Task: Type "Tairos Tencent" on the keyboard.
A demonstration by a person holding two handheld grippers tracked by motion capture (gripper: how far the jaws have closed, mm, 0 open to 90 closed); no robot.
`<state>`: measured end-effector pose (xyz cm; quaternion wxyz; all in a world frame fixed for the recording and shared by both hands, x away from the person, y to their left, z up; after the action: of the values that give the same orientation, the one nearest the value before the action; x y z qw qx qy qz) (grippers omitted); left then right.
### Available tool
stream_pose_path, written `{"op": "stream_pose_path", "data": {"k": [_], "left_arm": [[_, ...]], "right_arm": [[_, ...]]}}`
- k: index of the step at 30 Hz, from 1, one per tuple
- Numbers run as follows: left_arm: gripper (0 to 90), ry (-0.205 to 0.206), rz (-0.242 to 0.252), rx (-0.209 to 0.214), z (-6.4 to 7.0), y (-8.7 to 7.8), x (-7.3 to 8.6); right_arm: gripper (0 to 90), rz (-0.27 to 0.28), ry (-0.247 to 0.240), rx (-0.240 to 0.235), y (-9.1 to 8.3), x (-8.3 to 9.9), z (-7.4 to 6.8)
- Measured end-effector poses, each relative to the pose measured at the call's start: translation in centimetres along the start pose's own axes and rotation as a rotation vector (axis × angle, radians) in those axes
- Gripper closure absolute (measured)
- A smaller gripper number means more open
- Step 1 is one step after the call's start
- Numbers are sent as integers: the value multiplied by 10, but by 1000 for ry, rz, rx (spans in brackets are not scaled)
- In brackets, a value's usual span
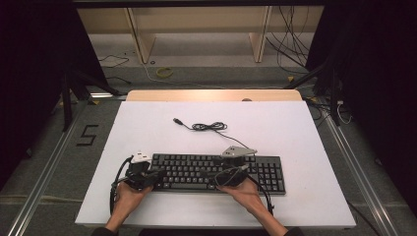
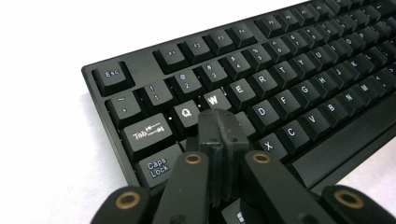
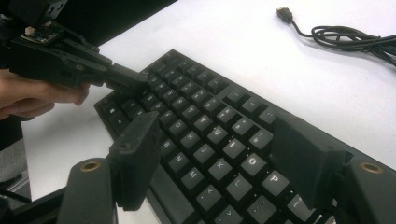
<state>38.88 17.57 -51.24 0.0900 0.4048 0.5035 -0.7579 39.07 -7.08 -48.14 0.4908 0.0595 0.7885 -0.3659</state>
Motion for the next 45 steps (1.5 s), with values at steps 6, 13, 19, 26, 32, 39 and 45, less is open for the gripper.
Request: {"op": "stream_pose_path", "data": {"k": [6, 13, 19, 26, 32, 39, 45], "left_arm": [[807, -8, 40, 7, 2, -7, -4], [636, -23, 79, 31, 5, -14, -6], [501, -37, 100, 56, 8, -17, -6], [404, -38, 134, 69, 10, -21, -7], [358, -42, 141, 82, 13, -22, -7], [334, -41, 148, 81, 15, -25, -6], [309, -47, 159, 80, 15, -27, -6]], "right_arm": [[359, -1, 1, 5, 1, -1, 1], [439, -13, -7, 9, 5, -1, 2], [527, -26, -7, 15, 8, -2, 3], [634, -43, -10, 10, 15, -3, 2], [712, -67, -11, 12, 21, -4, 2], [776, -82, -13, 19, 26, -5, 2], [856, -94, -11, 29, 30, -6, 3]]}}
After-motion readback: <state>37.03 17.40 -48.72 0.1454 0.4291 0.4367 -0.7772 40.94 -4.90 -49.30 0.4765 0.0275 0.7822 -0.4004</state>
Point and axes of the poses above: each handheld gripper's, and its own axes: y roughly forward along the jaws, x roughly out of its underside, z roughly to its right, the point moved 5 cm from there along y, roughly forward along the jaws, and after that the axes turned 1 degree about y, right-handed, at the moved point
